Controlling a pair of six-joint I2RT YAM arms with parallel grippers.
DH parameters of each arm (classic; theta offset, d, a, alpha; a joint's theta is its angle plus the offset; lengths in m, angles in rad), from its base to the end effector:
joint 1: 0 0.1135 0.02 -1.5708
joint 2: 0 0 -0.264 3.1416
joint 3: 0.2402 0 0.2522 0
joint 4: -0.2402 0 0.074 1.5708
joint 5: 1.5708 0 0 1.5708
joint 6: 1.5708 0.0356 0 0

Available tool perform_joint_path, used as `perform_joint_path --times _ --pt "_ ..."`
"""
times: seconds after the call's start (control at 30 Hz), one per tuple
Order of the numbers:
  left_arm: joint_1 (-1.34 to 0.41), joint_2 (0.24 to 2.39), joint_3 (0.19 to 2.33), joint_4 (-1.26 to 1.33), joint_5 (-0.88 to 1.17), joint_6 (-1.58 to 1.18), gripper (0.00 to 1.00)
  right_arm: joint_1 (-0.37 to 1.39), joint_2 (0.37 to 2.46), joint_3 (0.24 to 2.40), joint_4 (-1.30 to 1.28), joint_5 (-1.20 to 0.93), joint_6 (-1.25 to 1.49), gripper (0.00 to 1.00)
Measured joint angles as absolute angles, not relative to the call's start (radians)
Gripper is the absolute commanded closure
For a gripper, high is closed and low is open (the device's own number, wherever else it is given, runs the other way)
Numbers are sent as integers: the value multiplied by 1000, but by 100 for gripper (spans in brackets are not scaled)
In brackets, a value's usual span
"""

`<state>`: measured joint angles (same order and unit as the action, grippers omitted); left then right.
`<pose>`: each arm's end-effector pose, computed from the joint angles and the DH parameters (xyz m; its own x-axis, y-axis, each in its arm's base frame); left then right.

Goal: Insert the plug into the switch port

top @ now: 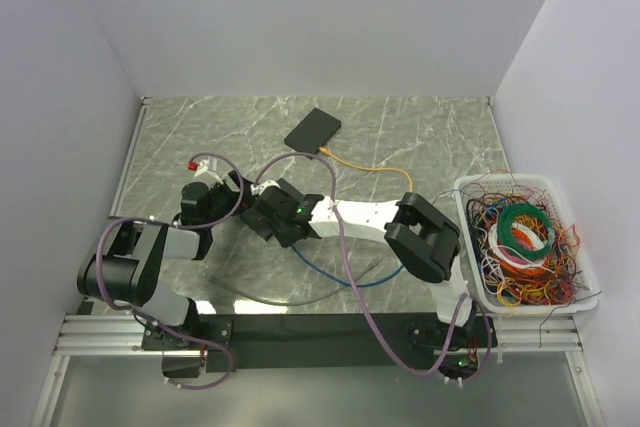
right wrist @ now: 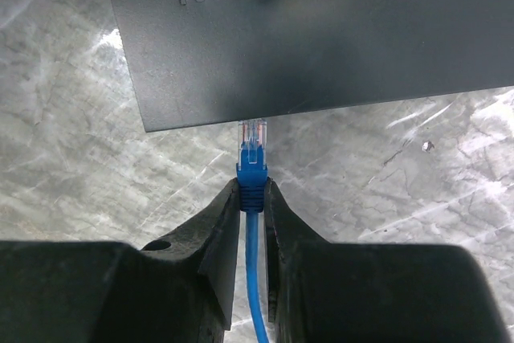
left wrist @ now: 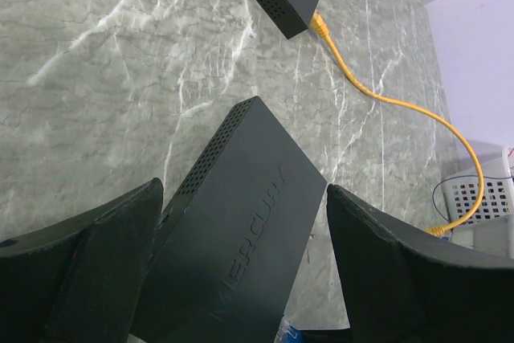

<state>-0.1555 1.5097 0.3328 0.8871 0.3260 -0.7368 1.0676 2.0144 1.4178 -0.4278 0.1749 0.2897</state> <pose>0.2517 -0.0510 0.1430 -0.5114 -0.5641 -0.6483 0.1435 0.6877 -0.7117 0.2110 0.3705 0.1708 -0.6288 -0.5590 -0.5404 -0.6672 0.7448 0.0060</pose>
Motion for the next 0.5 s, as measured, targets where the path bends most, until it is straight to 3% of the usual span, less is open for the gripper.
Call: perform_joint_path --times 0.5 --pt "-158 1578 333 918 336 -738 22 1067 2058 1455 -459 159 289 100"
